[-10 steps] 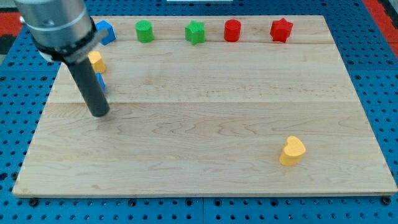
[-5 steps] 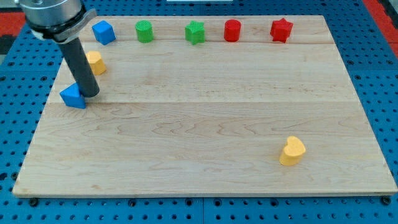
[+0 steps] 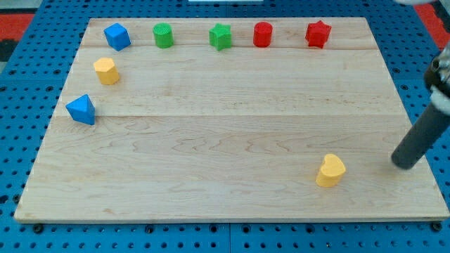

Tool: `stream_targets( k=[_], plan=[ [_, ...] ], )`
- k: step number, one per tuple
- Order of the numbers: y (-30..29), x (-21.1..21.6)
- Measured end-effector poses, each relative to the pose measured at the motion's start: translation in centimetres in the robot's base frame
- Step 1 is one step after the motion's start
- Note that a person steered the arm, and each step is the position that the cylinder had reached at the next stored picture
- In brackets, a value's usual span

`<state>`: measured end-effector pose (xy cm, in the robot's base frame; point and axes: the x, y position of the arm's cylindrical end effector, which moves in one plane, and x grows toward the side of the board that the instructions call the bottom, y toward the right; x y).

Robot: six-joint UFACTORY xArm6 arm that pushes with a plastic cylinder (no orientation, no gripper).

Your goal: Place the yellow and blue blocks in a vertical line

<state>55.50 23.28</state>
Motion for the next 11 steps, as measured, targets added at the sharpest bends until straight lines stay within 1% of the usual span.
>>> stream_targets(
  k=[1, 2, 3, 4, 5, 6, 7, 8, 10, 11],
  plan=[
    [-8.8, -0.2],
    [-21.1, -2.2],
    [-27.9, -2.9],
    [-21.8, 1.1],
    [-26.7, 1.1],
    [-34.1, 1.1],
    [-37.0, -0.5],
    [-38.7, -1.3],
    [-45.3, -1.6],
    [-42.1, -1.6]
  ],
)
